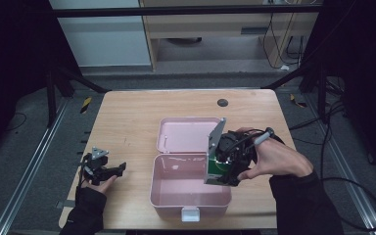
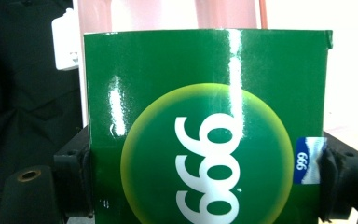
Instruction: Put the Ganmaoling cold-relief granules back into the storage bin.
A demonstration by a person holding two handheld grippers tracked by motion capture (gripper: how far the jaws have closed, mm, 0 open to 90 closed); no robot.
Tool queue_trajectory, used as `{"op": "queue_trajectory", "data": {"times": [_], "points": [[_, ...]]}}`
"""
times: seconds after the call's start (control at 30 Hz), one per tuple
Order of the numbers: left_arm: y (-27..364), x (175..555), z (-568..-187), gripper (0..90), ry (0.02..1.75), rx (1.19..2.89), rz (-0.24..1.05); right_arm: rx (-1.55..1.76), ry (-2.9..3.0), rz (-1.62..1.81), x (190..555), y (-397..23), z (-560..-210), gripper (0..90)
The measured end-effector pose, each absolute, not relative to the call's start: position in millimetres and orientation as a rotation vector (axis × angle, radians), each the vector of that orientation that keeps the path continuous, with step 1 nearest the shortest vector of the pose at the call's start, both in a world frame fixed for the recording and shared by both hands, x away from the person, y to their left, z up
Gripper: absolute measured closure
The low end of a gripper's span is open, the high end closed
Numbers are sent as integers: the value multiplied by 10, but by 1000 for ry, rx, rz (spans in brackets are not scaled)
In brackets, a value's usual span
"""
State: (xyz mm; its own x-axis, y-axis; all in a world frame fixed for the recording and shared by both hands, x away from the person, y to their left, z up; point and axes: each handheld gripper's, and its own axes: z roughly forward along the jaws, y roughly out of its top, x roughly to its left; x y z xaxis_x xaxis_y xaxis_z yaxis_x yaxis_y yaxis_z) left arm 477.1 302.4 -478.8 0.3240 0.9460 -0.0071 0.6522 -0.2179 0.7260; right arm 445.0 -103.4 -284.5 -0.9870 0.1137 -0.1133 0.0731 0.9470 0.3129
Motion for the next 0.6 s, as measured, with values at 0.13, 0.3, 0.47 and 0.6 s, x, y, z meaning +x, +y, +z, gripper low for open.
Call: {"op": "queue_trajectory", "data": {"times": [0.13,0.3,0.47,0.6], "points": [[3025,4770,-4787,216,1404,1959,596,120,2974,481,4456,-956,-2857,160],[3034,4768,-4785,216,1404,1955,598,98,2970,474,4474,-852,-2933,159],[3036,4770,-4787,216,1406,1955,597,76,2971,444,4474,-801,-2998,159],[3036,4766,-4779,217,1404,1953,599,43,2993,421,4474,-732,-3088,160]]}}
